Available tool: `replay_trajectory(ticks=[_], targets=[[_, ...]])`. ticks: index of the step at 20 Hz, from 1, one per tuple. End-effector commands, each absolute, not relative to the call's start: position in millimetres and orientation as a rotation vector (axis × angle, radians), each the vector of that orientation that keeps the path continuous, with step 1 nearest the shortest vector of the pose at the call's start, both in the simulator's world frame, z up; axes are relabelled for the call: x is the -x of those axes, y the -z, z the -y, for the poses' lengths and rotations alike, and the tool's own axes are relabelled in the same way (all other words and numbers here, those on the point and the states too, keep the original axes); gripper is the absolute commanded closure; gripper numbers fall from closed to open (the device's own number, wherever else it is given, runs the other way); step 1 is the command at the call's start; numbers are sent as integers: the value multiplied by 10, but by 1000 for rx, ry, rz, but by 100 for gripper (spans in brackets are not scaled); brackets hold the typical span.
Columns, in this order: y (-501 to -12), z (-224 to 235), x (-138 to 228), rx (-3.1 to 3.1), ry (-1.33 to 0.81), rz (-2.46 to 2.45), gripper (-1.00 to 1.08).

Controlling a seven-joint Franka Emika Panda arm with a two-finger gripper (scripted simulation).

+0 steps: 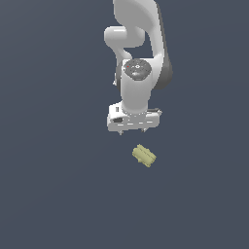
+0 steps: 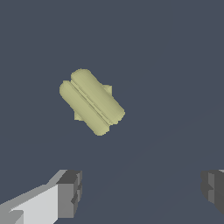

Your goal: Pick up the object and move it to a goal position.

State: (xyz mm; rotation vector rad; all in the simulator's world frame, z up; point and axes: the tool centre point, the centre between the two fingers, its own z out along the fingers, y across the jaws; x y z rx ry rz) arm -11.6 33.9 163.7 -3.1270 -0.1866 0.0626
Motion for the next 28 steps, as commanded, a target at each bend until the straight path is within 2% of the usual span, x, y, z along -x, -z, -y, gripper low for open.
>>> replay_trajectory(ticks=[1,11,28], targets=[[-1630,-335,111,3127,-62,195,-92],[-1500,-447,1,3111,-53,417,-92],[-1032,-852,-326,2927,-12,1144,-92]])
